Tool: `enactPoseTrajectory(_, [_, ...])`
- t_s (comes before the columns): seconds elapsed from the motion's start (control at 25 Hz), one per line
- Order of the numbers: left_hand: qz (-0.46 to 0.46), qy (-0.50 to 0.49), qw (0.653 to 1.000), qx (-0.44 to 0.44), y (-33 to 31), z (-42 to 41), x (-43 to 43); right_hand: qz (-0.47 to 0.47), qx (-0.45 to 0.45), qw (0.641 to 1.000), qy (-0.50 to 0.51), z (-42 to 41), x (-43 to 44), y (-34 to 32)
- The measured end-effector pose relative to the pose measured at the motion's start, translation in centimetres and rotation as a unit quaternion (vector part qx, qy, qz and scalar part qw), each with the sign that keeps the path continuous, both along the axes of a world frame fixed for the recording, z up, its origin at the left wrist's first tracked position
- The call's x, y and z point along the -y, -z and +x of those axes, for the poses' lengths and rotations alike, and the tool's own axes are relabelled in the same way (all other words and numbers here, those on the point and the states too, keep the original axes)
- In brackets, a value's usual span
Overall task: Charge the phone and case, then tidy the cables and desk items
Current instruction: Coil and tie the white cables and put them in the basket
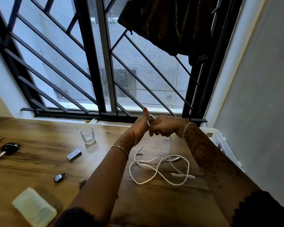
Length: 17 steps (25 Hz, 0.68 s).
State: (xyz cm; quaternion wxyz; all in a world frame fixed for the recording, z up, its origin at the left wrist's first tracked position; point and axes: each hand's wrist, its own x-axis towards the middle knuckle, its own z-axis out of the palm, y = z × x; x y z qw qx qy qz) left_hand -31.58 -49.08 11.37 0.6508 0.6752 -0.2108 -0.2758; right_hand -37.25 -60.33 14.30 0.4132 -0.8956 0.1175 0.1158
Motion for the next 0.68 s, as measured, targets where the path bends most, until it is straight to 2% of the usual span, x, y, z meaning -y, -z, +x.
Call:
enactPoseTrajectory(0.12, [0.064, 0.038, 0.996, 0.052, 0.0, -0.1, -0.5, 0.014, -0.015, 1.000, -0.023, 0.1, -0.1, -0.3])
enactPoseTrajectory(0.16, [0.058, 0.024, 0.997, 0.048, 0.2, 0.1, -0.5, 0.010, -0.024, 0.999, -0.040, 0.0, -0.1, -0.5])
enactPoseTrajectory(0.32, [-0.030, -0.055, 0.996, -0.057, 0.3, 0.2, -0.6, -0.040, -0.062, 0.991, -0.110, -0.3, -0.9, -1.1])
enactPoseTrajectory(0.4, [-0.005, -0.036, 0.999, -0.012, 0.4, 0.2, -0.4, -0.073, -0.050, 0.989, -0.121, -0.3, -1.0, -1.3])
enactPoseTrajectory(0.52, [0.060, 0.005, 0.994, 0.089, 1.0, 0.2, -0.9, -0.061, 0.028, 0.995, -0.070, -0.4, 0.0, -1.4])
enactPoseTrajectory(0.68, [-0.004, 0.041, 0.998, 0.056, 1.5, 0.4, -1.6, 0.017, 0.136, 0.989, 0.051, -0.2, 1.6, -0.6])
